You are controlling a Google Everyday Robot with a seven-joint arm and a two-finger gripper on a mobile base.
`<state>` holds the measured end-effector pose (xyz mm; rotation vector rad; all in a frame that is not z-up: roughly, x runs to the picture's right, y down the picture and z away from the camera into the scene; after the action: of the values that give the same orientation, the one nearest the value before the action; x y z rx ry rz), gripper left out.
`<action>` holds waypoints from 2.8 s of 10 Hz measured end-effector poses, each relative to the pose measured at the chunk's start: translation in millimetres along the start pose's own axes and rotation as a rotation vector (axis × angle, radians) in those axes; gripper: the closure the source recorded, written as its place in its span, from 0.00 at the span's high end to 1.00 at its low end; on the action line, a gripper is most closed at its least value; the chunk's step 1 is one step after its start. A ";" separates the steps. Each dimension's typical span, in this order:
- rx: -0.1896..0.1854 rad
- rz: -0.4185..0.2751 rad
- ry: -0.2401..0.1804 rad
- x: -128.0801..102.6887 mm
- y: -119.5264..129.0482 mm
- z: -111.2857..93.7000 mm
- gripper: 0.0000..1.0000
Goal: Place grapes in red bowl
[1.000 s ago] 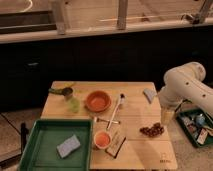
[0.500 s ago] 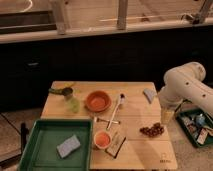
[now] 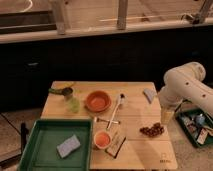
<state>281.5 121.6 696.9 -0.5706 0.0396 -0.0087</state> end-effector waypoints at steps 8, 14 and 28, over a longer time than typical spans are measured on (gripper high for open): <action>-0.004 -0.124 0.014 -8.3 12.2 66.1 0.80; -0.010 -0.189 0.004 -8.8 18.2 119.7 0.80; -0.010 -0.235 -0.051 -15.8 18.2 162.9 0.80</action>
<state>272.2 225.1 824.6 -0.5826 -0.0774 -0.2230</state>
